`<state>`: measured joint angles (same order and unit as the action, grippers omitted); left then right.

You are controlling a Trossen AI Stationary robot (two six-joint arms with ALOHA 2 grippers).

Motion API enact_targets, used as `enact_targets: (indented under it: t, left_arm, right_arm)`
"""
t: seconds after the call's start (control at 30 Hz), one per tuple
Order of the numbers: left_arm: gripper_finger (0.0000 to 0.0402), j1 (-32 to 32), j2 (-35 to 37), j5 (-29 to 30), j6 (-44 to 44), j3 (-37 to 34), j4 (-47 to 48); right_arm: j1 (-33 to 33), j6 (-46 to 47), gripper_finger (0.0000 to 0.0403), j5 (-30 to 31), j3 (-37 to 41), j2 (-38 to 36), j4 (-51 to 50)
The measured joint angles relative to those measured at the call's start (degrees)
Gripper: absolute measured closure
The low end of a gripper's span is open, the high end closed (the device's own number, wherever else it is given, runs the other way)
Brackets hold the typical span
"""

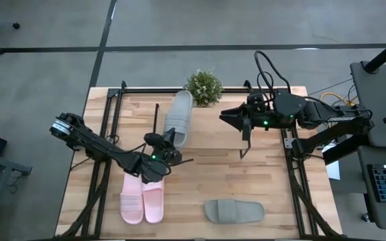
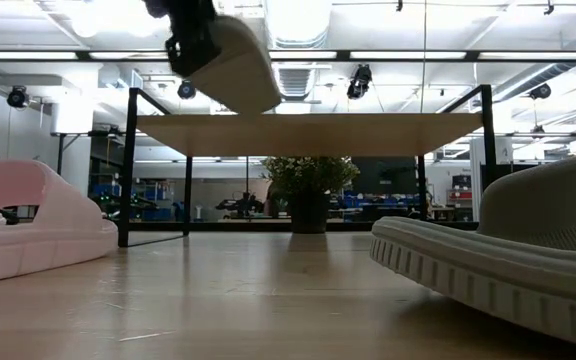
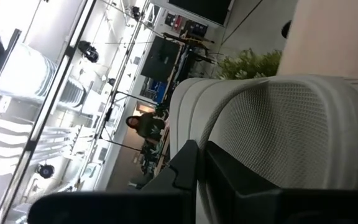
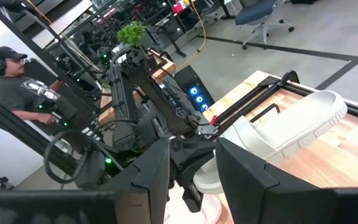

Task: Pick and place slides into the shelf
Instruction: Put the right gray slipper on the shelf

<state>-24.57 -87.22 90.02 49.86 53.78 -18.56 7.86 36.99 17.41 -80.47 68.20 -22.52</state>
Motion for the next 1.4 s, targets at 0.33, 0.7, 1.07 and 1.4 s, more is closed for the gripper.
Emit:
enact_targets:
  t: [0.33,0.7,1.07,1.4]
  left_arm:
    - [0.0401,0.0,0.0,0.0,0.0,-3.4,-0.4]
    - [0.0401,0.1,-0.5,-0.1,-0.2,-7.0,-0.3]
    - [0.0401,0.1,-0.6,-0.1,-1.7,-9.5,-0.4]
    - [0.0400,0.0,-0.8,0.0,-4.6,-11.2,-0.5]
  right_arm:
    - [0.0,0.0,0.0280,0.0,0.0,0.0,0.0]
    - [0.0,-0.2,0.0280,0.0,0.0,0.0,-0.1]
    - [0.0,-0.2,0.0280,0.0,0.0,0.0,-0.5]
    - [0.0,-0.2,0.0280,0.1,0.0,0.0,-1.0]
